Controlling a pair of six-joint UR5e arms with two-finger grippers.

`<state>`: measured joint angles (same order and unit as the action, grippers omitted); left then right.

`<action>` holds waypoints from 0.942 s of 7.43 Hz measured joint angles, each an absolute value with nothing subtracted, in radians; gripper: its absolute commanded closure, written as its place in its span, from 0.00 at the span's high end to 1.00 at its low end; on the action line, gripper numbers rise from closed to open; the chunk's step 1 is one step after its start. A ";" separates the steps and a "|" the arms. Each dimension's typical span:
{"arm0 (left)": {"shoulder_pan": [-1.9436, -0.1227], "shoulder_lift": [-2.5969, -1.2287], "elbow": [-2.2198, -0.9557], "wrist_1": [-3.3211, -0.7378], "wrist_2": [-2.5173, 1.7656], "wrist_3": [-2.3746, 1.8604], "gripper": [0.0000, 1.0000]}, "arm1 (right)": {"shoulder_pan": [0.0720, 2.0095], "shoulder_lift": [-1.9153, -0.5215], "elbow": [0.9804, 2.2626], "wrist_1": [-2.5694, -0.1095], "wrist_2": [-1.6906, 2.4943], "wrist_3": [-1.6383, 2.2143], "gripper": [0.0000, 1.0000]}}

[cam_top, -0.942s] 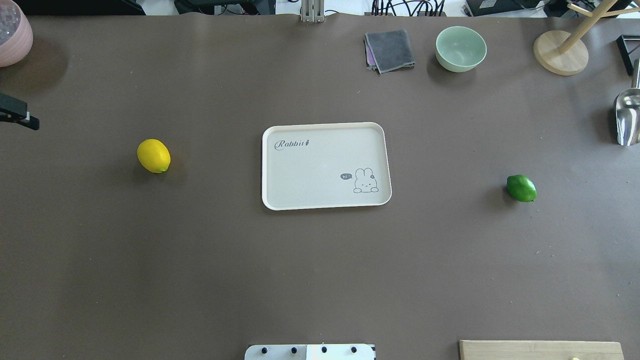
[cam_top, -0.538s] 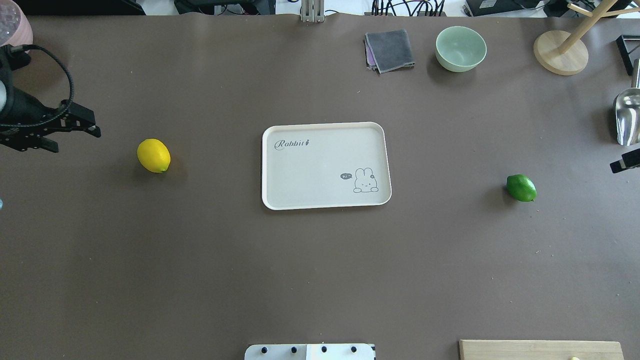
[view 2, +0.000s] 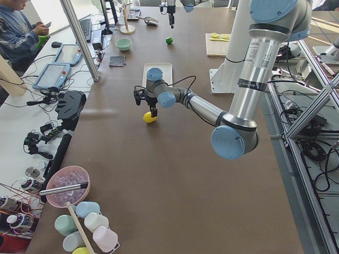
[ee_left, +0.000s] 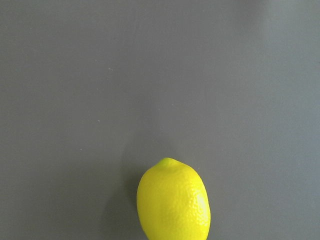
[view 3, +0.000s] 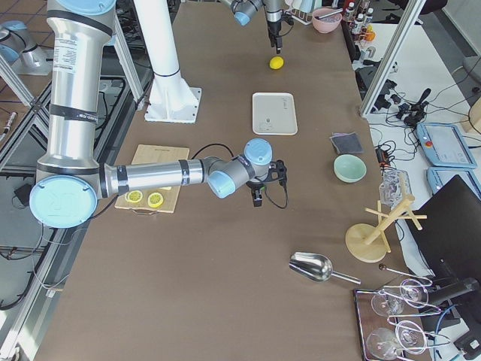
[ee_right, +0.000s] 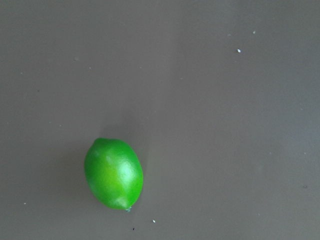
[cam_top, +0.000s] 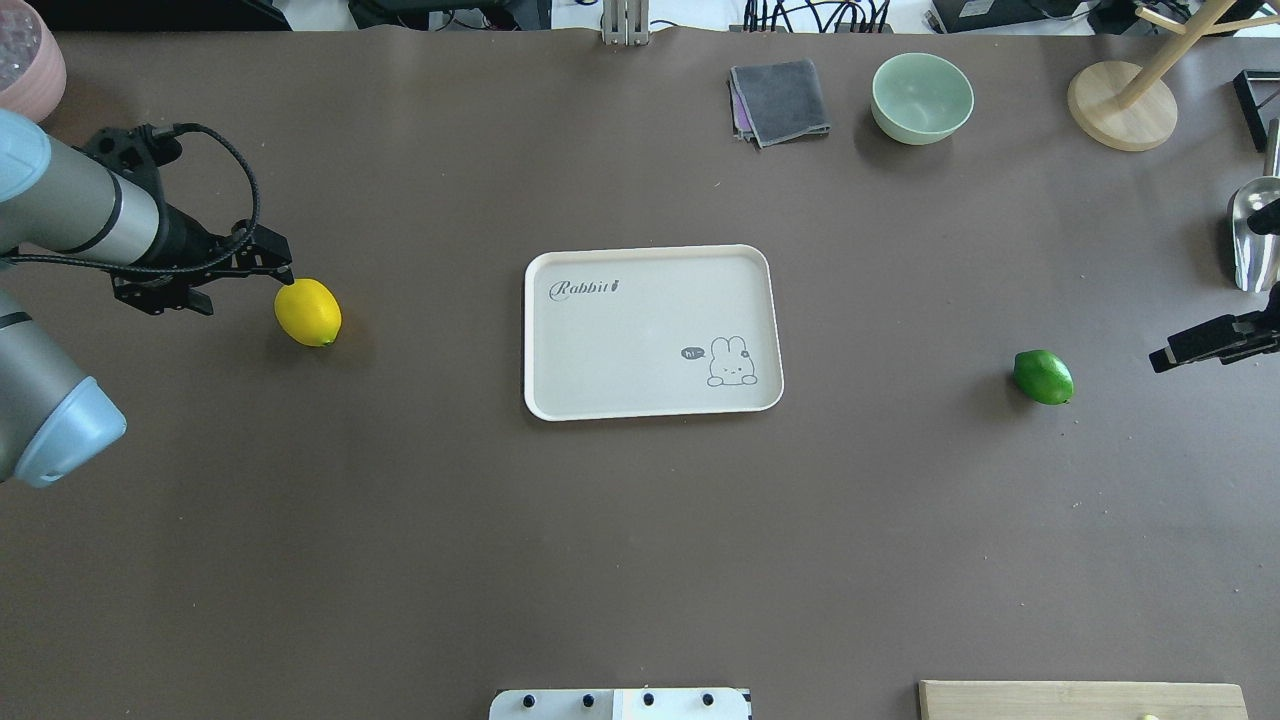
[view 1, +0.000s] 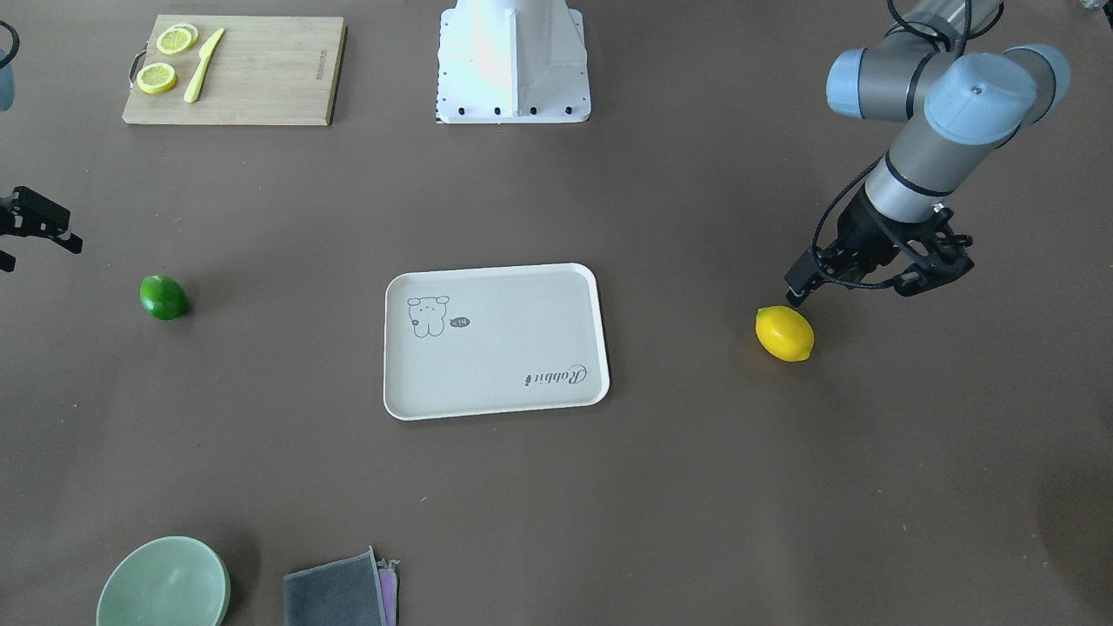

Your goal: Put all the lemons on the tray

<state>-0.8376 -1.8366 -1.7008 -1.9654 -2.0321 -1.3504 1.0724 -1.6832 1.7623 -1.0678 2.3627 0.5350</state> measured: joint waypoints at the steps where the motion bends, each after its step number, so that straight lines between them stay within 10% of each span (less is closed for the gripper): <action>1: -0.830 -1.844 -1.673 -1.986 -2.025 -1.357 0.97 | 1.049 -1.674 1.761 -1.068 2.355 0.536 1.00; 5: -0.809 -1.851 -1.600 -2.058 -2.000 -1.363 0.88 | 0.986 -1.651 1.752 -1.070 2.341 0.555 1.00; 6: -0.804 -1.852 -1.591 -2.067 -1.995 -1.363 0.77 | 0.972 -1.644 1.750 -1.071 2.334 0.561 1.00; 7: -0.801 -1.853 -1.578 -2.083 -1.989 -1.364 0.46 | 0.958 -1.638 1.749 -1.073 2.325 0.570 0.99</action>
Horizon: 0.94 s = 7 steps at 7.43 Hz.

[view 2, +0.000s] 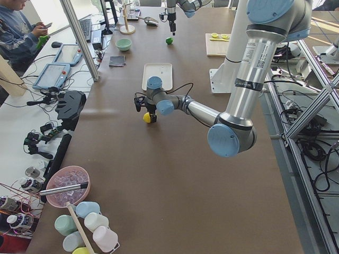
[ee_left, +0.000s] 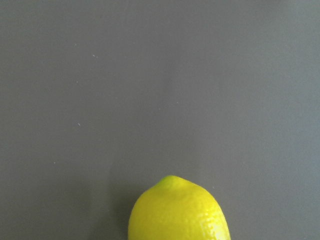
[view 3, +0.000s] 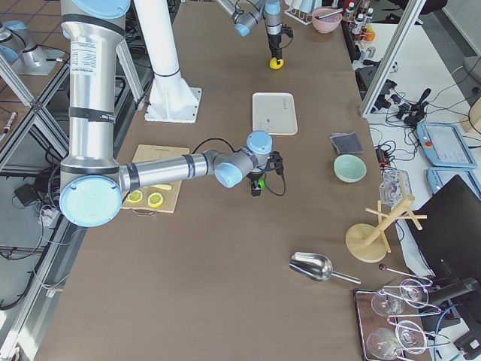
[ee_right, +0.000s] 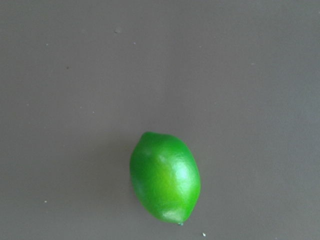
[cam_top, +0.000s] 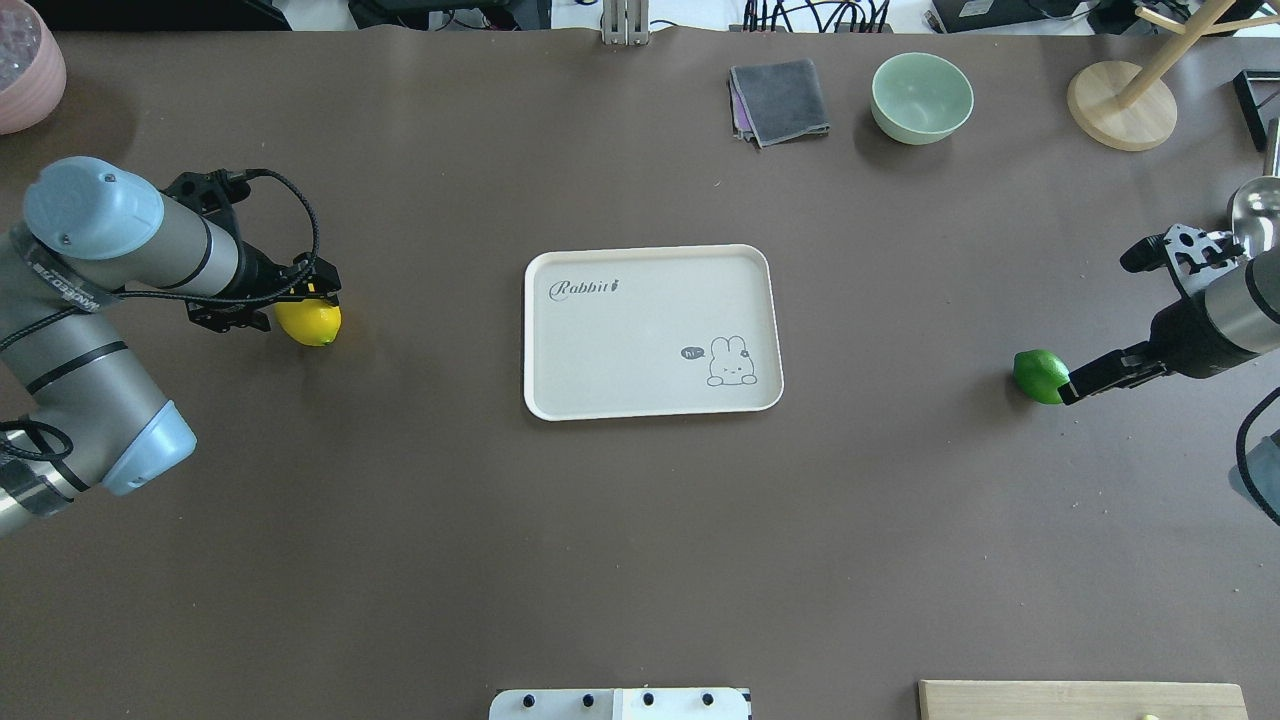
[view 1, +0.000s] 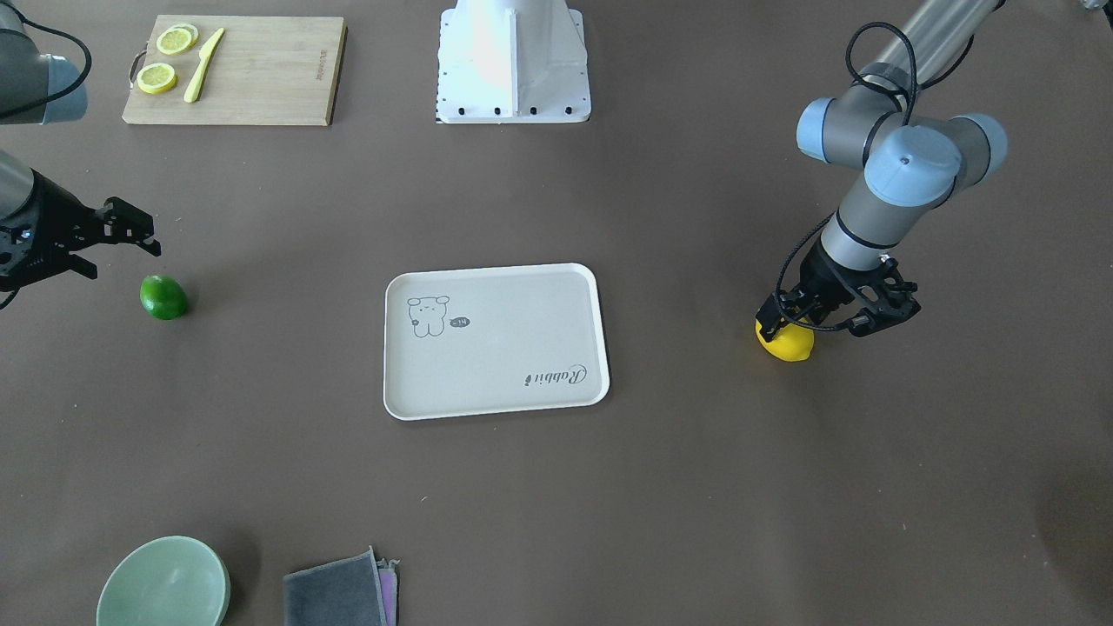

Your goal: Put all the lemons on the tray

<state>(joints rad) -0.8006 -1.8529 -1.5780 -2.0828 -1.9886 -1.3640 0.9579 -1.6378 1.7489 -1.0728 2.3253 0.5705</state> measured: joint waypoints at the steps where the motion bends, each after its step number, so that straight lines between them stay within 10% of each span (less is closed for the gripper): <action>1: -0.798 -1.855 -1.567 -2.101 -1.986 -1.372 0.00 | 0.949 -1.635 1.748 -1.073 2.321 0.576 0.99; 7: -0.776 -2.026 -1.617 -1.980 -1.997 -1.519 0.00 | 0.936 -1.548 1.666 -1.079 2.295 0.578 0.80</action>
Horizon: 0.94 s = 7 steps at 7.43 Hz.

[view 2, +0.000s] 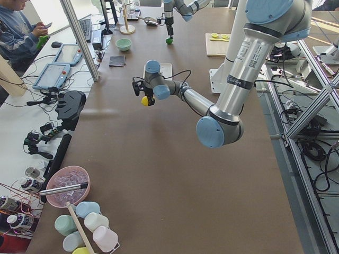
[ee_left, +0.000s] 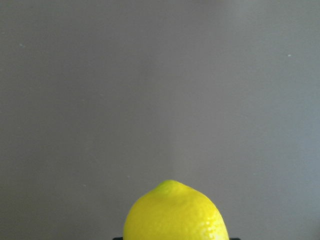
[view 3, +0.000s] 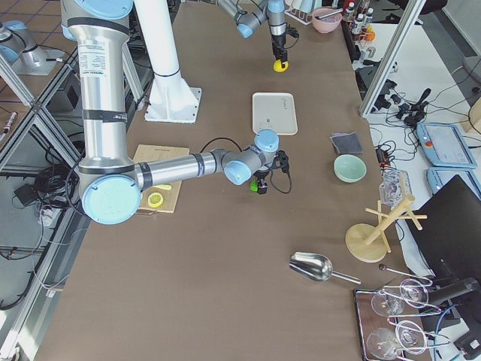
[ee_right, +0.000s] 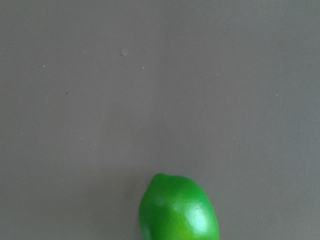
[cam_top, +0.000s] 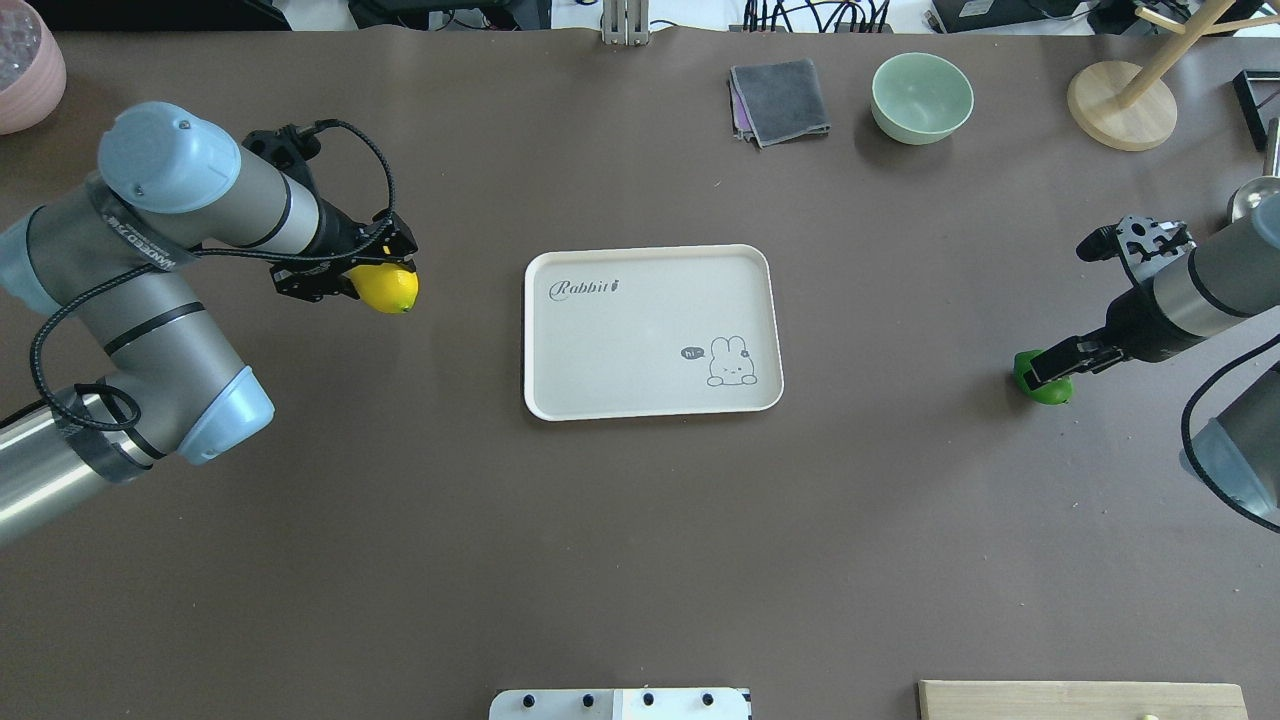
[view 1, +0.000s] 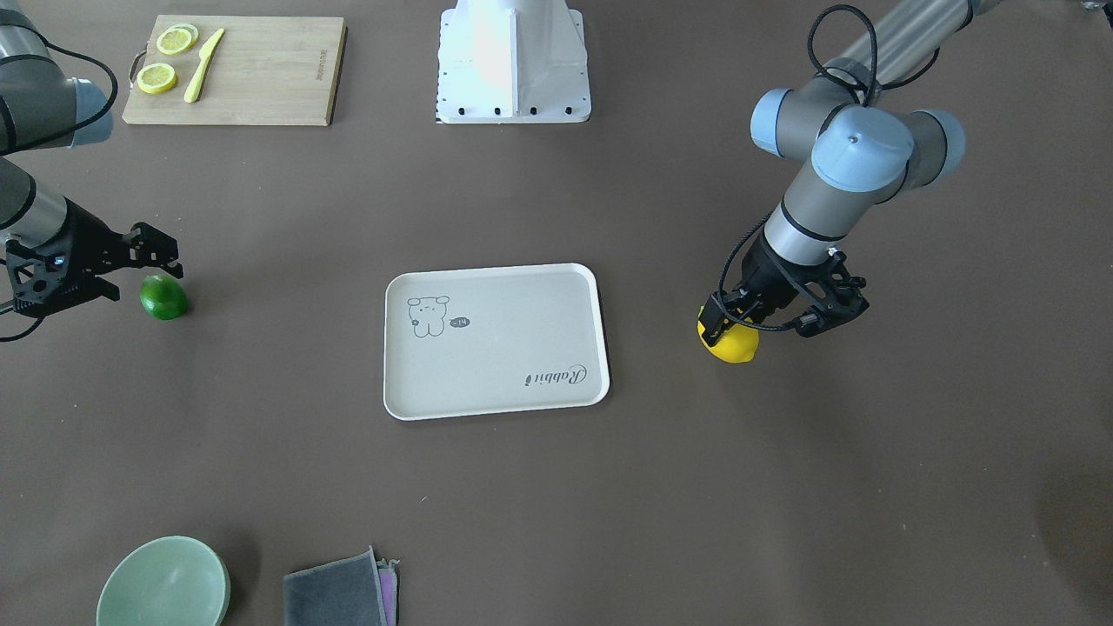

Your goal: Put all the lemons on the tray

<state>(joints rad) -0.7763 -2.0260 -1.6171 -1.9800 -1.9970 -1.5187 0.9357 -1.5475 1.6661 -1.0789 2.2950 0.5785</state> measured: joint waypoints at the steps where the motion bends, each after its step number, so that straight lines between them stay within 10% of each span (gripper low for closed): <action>1: -0.752 -2.063 -1.625 -1.951 -1.992 -1.558 0.00 | 0.934 -1.536 1.649 -1.079 2.288 0.578 0.53; 3: -0.678 -2.114 -1.627 -1.932 -1.961 -1.624 0.00 | 0.933 -1.527 1.630 -1.078 2.283 0.578 0.00; 7: -0.557 -2.220 -1.562 -1.931 -1.873 -1.649 0.00 | 0.929 -1.501 1.636 -1.081 2.289 0.606 0.00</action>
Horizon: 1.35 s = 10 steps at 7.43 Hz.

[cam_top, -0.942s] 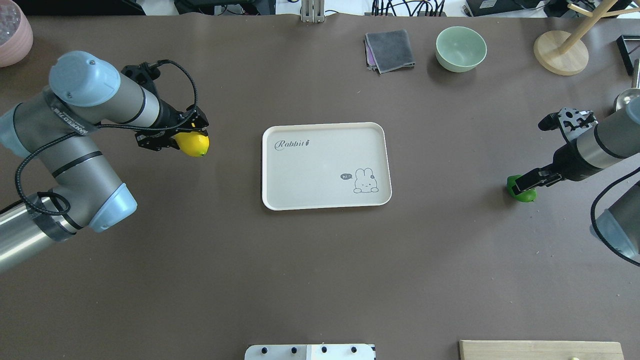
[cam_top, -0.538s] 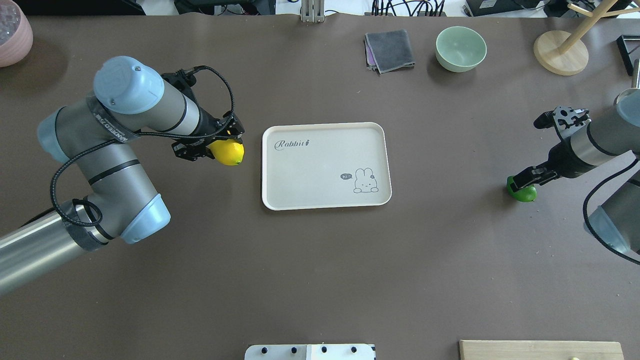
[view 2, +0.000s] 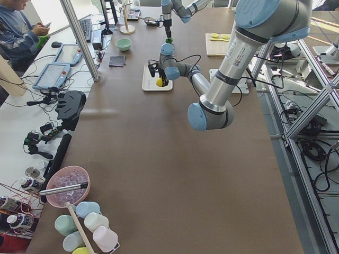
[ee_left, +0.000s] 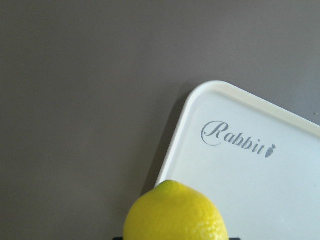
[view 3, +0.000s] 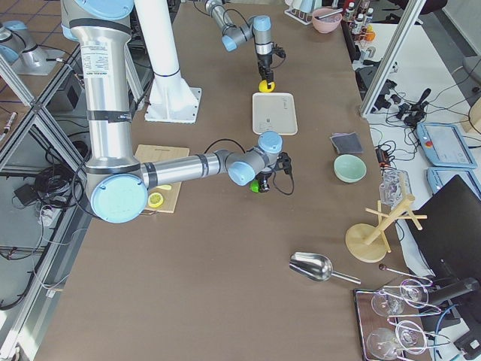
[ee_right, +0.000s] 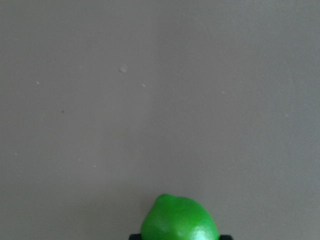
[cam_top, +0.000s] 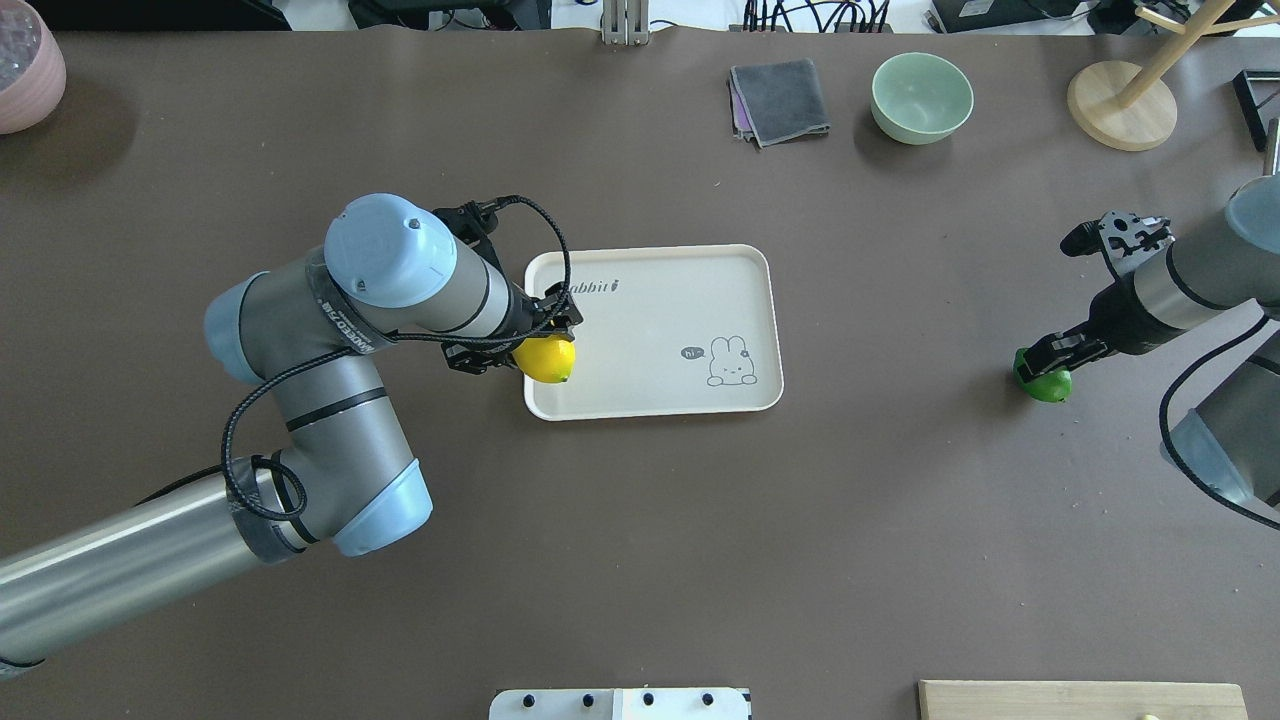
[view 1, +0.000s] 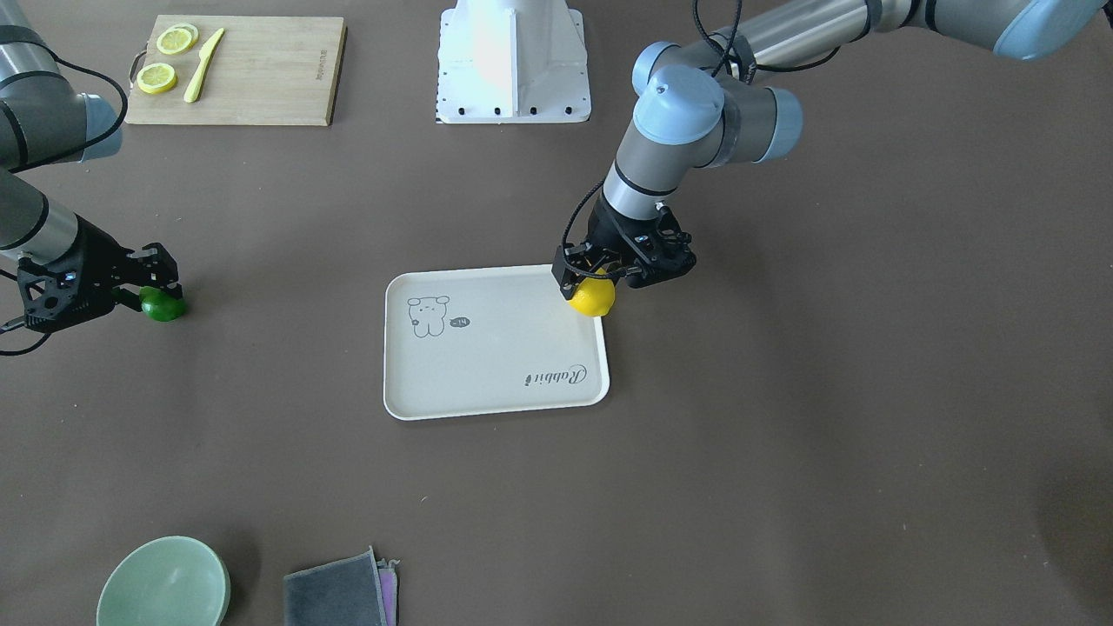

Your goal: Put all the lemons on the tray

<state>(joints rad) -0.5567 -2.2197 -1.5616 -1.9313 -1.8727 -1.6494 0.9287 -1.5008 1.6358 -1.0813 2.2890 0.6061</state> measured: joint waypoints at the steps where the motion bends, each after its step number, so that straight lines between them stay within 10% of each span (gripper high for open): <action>1: -0.538 -2.247 -1.528 -1.936 -1.847 -1.648 0.00 | 0.927 -1.459 1.640 -1.095 2.292 0.654 0.00; 3: -0.525 -2.269 -1.489 -1.939 -1.827 -1.640 0.16 | 0.913 -1.317 1.642 -1.173 2.300 0.773 0.00; 4: -0.524 -2.272 -1.479 -1.940 -1.825 -1.639 0.98 | 0.885 -1.241 1.641 -1.205 2.293 0.862 0.00; 10: -0.604 -2.238 -1.615 -1.928 -1.890 -1.547 0.98 | 0.641 -0.963 1.556 -1.231 2.043 1.282 0.00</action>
<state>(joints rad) -0.6039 -2.2378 -1.6148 -1.9279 -1.8898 -1.5473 0.6410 -0.9628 1.5561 -1.2313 2.0430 1.2822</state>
